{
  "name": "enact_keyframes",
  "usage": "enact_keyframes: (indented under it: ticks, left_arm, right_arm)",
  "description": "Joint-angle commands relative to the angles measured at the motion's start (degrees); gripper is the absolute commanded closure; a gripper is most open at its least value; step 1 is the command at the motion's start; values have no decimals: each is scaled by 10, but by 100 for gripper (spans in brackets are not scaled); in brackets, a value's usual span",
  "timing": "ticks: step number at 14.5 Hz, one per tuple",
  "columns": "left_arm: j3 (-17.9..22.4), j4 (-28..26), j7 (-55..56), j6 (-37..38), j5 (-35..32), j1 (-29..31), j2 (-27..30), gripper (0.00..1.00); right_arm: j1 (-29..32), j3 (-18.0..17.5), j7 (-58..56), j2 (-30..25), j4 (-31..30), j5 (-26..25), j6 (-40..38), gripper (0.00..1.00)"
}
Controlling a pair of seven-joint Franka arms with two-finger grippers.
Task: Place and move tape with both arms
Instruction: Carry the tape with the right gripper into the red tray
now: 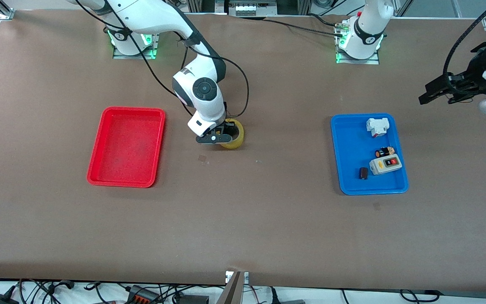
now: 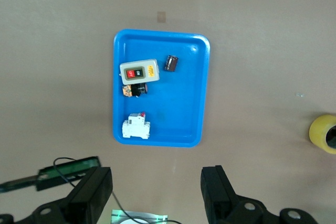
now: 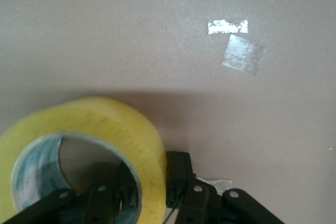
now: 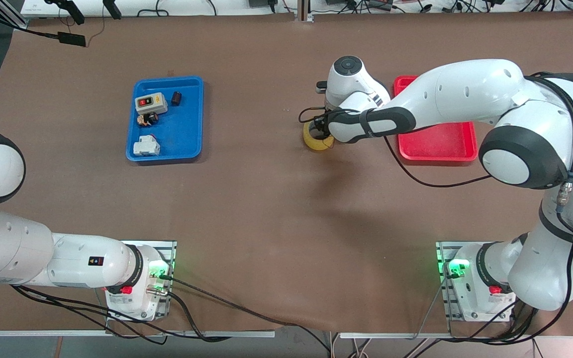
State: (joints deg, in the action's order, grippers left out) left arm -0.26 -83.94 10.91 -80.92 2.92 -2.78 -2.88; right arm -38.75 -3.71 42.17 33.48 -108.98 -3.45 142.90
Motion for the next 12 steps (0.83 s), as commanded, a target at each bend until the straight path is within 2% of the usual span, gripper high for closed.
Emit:
enact_keyframes:
  ticks: [1,5,8,12]
  left_arm:
    - [3,-4,-7,9,12,-5,-2,0]
    - [3,-1,-9,10,9,0,-12,0]
    - [3,-7,-9,-10,5,0,-12,0]
    - [9,-8,-10,-26,12,10,-7,0]
  right_arm:
    - [-2,5,12,-11,6,-9,0,86]
    - [30,10,6,-80,3,-9,-42,87]
    - [86,10,-8,-132,-16,-13,-77,87]
    - [176,10,-113,-185,-73,-13,-82,87]
